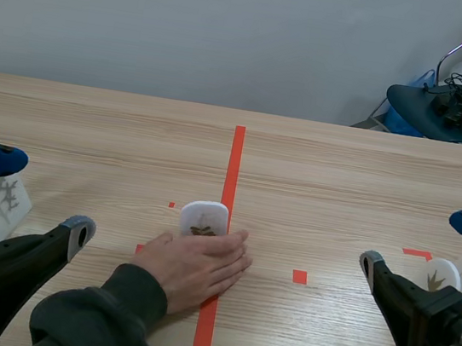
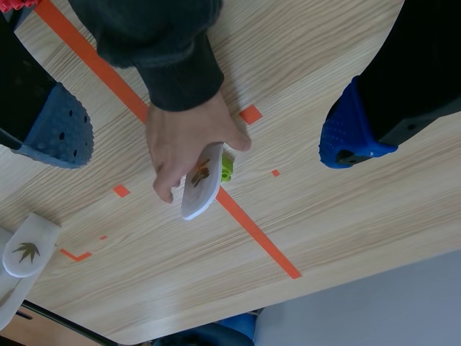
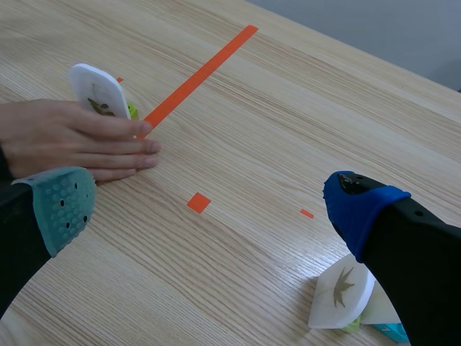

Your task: Do the leaf sorting experiment

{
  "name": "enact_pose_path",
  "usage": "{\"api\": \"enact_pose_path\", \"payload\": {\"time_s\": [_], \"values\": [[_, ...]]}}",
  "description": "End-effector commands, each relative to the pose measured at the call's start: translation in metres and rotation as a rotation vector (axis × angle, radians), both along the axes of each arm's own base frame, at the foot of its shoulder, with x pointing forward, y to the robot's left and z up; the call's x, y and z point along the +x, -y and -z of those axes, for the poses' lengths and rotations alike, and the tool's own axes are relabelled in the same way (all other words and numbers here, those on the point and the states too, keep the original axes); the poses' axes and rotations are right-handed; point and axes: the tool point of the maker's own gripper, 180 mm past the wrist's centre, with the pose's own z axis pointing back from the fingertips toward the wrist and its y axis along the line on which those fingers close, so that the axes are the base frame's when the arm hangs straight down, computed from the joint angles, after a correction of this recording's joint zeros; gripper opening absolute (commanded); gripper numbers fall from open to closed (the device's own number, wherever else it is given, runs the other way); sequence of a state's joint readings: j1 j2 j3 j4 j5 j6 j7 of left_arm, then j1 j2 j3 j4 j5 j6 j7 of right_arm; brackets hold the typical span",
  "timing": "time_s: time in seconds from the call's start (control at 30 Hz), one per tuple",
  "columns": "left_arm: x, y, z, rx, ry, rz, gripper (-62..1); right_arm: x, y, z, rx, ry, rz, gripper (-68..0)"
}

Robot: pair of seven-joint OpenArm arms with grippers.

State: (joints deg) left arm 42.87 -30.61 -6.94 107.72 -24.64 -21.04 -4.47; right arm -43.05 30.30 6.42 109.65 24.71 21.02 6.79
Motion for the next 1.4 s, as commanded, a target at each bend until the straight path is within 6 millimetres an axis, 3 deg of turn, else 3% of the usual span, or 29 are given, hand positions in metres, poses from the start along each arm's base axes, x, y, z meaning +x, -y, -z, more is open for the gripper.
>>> {"api": "enact_pose_path", "payload": {"time_s": [0.0, 0.2, 0.37, 0.5, 0.73, 0.9, 1.23, 1.37], "values": [[0.002, 0.002, -0.006, -0.014, 0.018, -0.001, 1.4, 0.004, -0.001, -0.011, 0.008, 0.036, -0.006, 0.4], [0.001, 0.002, -0.004, -0.008, 0.007, 0.004, 1.4, 0.004, -0.001, -0.011, 0.008, 0.036, -0.006, 0.4], [0.0, 0.009, 0.014, 0.012, -0.058, 0.029, 1.4, 0.004, -0.001, -0.011, 0.008, 0.036, -0.006, 0.4], [0.003, 0.017, 0.037, -0.007, -0.098, 0.031, 1.4, 0.004, -0.001, -0.011, 0.008, 0.036, -0.006, 0.4], [0.03, 0.031, 0.089, -0.034, -0.133, 0.0, 1.4, 0.004, -0.001, -0.011, 0.008, 0.036, -0.006, 0.4], [0.054, 0.059, 0.117, -0.061, -0.123, 0.02, 1.4, 0.004, -0.001, -0.011, 0.008, 0.036, -0.006, 0.4], [0.105, 0.134, 0.123, -0.094, -0.019, 0.068, 1.4, 0.004, -0.001, -0.011, 0.009, 0.036, -0.006, 0.4], [0.111, 0.14, 0.128, -0.067, -0.013, 0.066, 1.4, 0.004, -0.001, -0.011, 0.009, 0.036, -0.006, 0.4]]}}
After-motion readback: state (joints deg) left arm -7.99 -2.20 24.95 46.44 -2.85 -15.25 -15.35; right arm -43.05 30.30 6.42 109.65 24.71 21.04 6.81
